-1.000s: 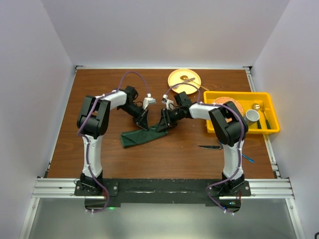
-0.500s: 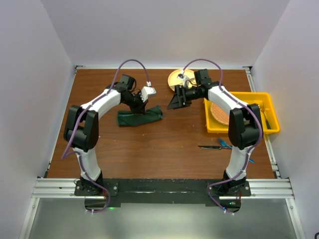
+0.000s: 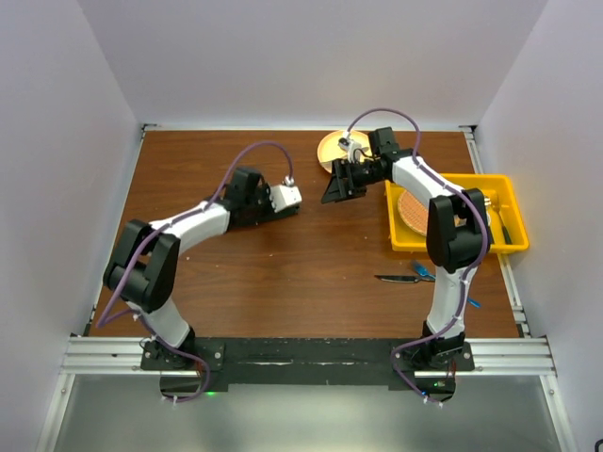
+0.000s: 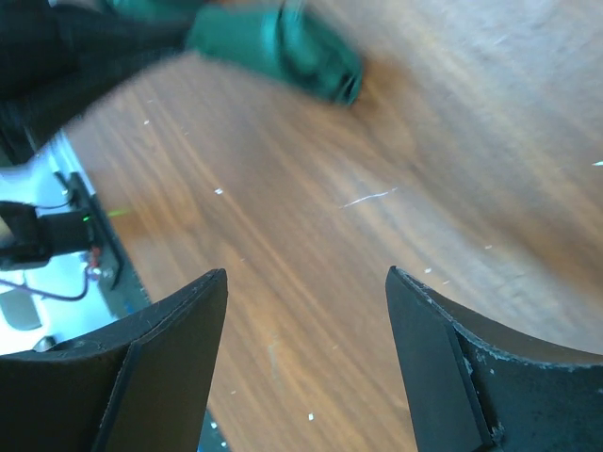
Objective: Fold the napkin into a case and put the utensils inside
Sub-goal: Turn over the smaller rectangle-folded napkin at the center of the board.
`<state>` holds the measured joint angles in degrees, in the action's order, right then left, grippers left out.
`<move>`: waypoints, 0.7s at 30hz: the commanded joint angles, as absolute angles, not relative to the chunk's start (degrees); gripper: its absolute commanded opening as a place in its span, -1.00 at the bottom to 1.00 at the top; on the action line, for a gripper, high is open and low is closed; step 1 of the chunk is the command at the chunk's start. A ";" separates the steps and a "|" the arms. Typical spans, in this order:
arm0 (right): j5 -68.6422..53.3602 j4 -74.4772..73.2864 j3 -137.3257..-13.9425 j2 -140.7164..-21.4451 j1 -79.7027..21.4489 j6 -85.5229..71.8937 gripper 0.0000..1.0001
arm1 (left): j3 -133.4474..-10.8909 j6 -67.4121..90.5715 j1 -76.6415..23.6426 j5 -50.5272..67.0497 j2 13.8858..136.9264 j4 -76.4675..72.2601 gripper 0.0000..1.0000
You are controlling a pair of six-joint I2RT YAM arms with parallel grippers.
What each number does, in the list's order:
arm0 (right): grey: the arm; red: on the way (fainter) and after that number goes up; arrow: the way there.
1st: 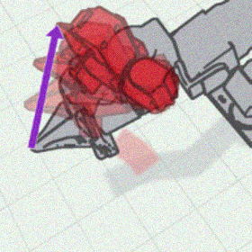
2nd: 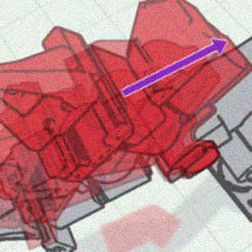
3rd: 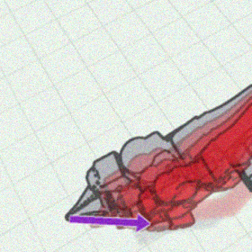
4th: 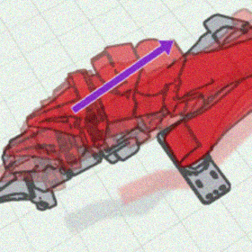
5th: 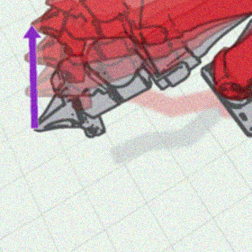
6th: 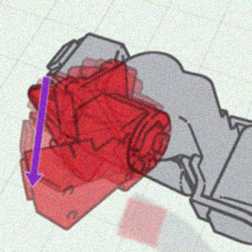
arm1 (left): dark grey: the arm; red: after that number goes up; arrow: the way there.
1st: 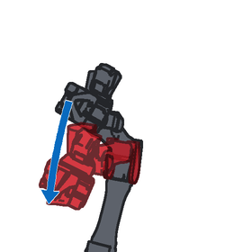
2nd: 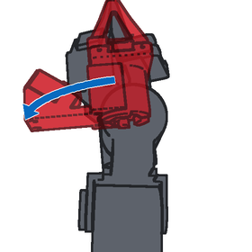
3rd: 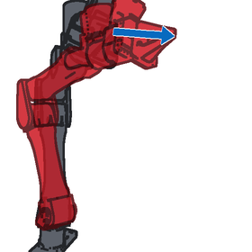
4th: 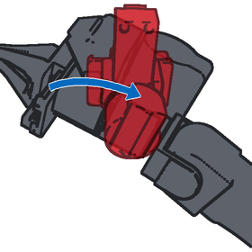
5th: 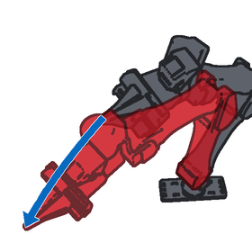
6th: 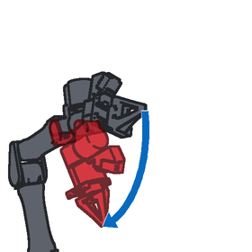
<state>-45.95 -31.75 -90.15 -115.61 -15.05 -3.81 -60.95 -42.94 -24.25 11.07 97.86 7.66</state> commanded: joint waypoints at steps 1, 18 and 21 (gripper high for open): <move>-44.38 -31.02 -93.60 -116.01 -15.12 -2.55 0.46 | -50.65 -46.32 -28.91 3.18 92.73 -7.90 -1.00; -44.21 -30.24 -93.34 -115.75 -16.78 -1.06 0.46 | -40.78 -36.48 -37.70 10.70 77.62 2.61 0.00; -44.47 -29.45 -94.74 -116.19 -18.45 -1.14 0.42 | -40.60 -35.34 -38.84 12.13 76.20 5.35 -0.03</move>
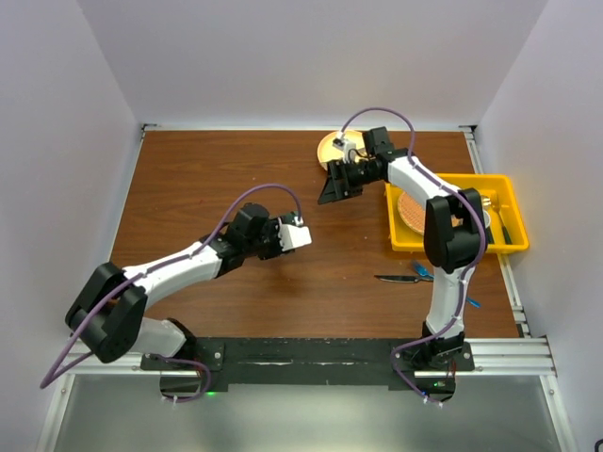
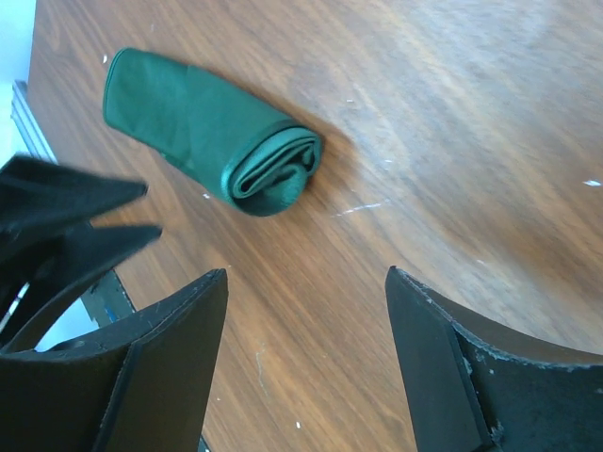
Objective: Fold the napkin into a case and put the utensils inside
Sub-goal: Turn over the smaller rectangle-folded napkin at the center of the board, then smooth out the smaller rectangle-folded napkin at the center of the board.
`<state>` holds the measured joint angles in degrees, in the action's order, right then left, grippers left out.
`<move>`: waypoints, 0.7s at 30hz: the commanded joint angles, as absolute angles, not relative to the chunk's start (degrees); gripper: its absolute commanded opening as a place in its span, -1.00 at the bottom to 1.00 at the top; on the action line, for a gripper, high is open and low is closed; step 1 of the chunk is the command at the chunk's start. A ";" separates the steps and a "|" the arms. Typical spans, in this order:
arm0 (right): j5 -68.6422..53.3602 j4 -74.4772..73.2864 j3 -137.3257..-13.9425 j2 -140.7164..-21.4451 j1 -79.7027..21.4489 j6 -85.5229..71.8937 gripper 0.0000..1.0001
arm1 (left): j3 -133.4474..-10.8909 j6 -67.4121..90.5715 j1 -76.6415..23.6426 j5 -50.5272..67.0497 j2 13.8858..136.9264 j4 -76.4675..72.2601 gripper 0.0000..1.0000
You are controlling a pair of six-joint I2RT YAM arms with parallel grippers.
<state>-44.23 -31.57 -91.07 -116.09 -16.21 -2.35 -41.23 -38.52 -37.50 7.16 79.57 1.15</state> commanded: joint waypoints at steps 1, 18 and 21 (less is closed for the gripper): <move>-44.65 -29.44 -95.44 -116.54 -18.81 -1.23 0.41 | -41.13 -34.90 -38.93 12.48 75.42 6.41 -0.06; -40.25 -28.03 -106.80 -127.88 -29.79 -4.40 -0.35 | -57.22 -21.36 -9.85 27.42 78.57 28.39 -0.93; -40.34 -29.18 -101.97 -126.57 -30.50 -3.26 -0.36 | -56.87 -21.18 -8.79 29.17 78.92 29.97 -0.93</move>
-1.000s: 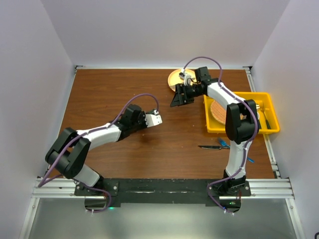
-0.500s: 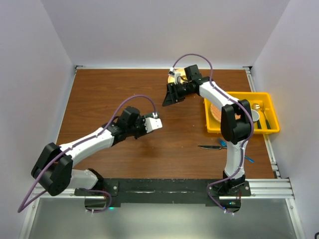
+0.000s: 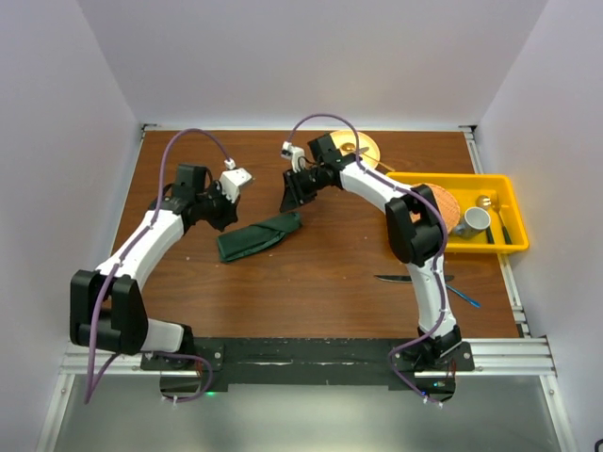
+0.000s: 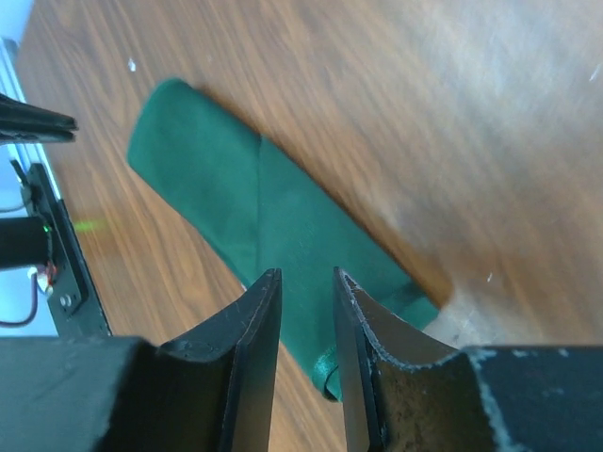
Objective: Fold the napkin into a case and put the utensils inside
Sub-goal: Smooth out the smaller rectangle-folded napkin at the center of the board, then rotate the smaller rectangle-folded napkin at the center of the board.
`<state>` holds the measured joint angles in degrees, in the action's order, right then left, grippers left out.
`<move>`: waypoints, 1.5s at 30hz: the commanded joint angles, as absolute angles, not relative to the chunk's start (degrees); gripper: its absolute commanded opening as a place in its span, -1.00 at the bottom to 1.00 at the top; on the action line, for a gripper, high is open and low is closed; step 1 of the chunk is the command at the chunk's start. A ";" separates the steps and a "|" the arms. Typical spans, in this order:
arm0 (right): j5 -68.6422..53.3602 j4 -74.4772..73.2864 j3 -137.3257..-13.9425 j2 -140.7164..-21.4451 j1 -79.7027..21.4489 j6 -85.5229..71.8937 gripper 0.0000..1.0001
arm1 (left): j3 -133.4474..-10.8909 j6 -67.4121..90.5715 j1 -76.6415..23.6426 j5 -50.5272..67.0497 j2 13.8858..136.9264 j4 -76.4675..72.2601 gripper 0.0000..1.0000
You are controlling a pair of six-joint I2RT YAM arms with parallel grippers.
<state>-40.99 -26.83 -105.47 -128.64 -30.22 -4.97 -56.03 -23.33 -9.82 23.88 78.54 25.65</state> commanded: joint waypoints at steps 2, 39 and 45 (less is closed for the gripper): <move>-39.99 -30.49 -97.68 -125.17 -30.85 -1.68 -0.38 | -56.34 -21.71 -8.44 29.70 79.01 30.93 -0.94; -42.20 -29.96 -76.99 -104.07 -32.97 -3.43 0.22 | -76.82 -36.72 -9.49 32.69 103.11 41.91 -0.46; -36.22 -35.50 -80.07 -105.99 -29.97 3.33 0.25 | -67.25 -43.15 -9.49 32.17 93.17 47.10 -0.50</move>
<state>-40.32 -30.02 -77.73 -106.39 -31.33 -2.00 -71.64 -37.67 -9.13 30.17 99.61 41.04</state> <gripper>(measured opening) 0.616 0.261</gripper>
